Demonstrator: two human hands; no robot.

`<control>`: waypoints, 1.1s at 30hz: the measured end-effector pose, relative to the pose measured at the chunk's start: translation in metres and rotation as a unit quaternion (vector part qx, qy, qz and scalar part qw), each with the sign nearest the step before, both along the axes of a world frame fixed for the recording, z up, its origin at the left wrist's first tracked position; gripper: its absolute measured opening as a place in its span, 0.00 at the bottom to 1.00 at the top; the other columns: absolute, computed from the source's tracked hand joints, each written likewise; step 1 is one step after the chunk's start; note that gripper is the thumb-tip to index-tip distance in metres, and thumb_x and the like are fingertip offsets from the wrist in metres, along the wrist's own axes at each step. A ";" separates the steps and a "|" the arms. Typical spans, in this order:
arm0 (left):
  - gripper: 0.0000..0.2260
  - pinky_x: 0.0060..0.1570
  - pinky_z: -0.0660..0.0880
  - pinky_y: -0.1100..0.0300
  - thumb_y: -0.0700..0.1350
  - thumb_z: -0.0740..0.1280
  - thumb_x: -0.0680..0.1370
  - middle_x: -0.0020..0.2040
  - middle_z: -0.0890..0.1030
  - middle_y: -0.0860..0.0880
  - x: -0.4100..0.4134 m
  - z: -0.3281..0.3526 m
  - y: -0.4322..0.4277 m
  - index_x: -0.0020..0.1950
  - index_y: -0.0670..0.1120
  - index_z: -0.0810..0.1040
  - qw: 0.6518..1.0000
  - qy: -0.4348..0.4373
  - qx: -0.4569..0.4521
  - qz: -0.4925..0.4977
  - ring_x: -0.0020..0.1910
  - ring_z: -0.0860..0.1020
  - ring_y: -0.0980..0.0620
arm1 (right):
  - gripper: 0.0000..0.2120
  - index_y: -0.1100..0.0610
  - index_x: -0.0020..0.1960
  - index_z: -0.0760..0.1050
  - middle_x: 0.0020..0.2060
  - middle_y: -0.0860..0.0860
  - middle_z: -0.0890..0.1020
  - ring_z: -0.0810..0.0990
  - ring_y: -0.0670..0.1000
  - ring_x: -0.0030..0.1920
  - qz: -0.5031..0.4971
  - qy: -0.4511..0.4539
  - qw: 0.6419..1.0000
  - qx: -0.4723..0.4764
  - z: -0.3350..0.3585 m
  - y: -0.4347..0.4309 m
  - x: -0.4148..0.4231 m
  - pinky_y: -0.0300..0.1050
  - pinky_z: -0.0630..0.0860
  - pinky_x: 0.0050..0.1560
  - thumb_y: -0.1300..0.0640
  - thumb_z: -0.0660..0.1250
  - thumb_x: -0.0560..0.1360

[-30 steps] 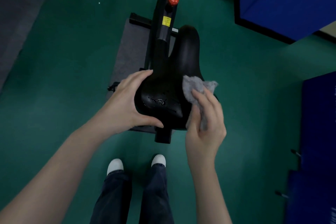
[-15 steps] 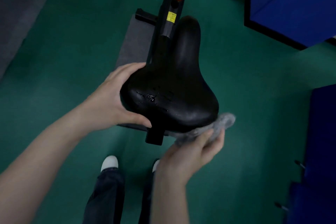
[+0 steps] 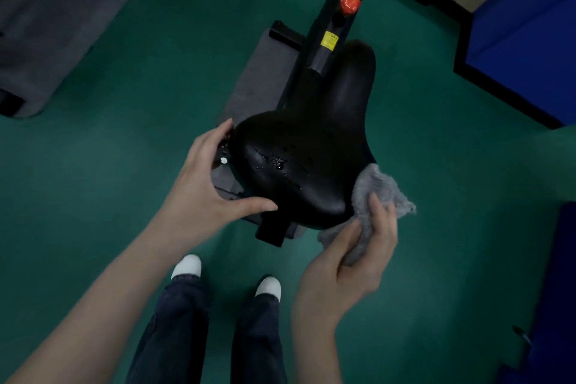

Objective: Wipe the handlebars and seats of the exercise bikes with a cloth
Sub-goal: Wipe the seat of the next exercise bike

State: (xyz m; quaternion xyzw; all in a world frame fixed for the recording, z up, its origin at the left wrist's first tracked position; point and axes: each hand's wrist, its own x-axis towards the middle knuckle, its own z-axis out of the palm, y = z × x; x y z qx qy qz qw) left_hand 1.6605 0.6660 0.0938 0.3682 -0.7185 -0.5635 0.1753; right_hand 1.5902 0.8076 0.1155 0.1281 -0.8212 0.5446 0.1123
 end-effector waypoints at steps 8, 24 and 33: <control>0.54 0.71 0.64 0.47 0.75 0.70 0.52 0.72 0.62 0.57 -0.005 0.002 0.032 0.74 0.58 0.56 0.995 0.022 0.037 0.090 0.72 0.61 0.59 | 0.14 0.62 0.61 0.78 0.63 0.55 0.76 0.73 0.52 0.66 0.374 0.101 0.899 0.205 0.043 -0.034 -0.055 0.57 0.69 0.68 0.67 0.61 0.77; 0.31 0.58 0.72 0.61 0.46 0.79 0.64 0.57 0.79 0.52 -0.042 0.004 0.124 0.64 0.52 0.72 0.914 0.166 0.249 0.275 0.55 0.77 0.57 | 0.12 0.59 0.56 0.80 0.59 0.50 0.78 0.74 0.47 0.64 0.690 0.146 0.655 0.270 0.065 -0.073 -0.100 0.52 0.68 0.69 0.69 0.64 0.76; 0.18 0.56 0.75 0.51 0.30 0.74 0.68 0.47 0.81 0.44 -0.062 0.004 0.137 0.54 0.41 0.75 0.816 0.310 0.345 0.344 0.46 0.79 0.49 | 0.11 0.58 0.52 0.82 0.55 0.50 0.81 0.74 0.51 0.65 0.834 0.229 0.339 0.369 0.087 -0.084 -0.108 0.61 0.54 0.75 0.68 0.66 0.74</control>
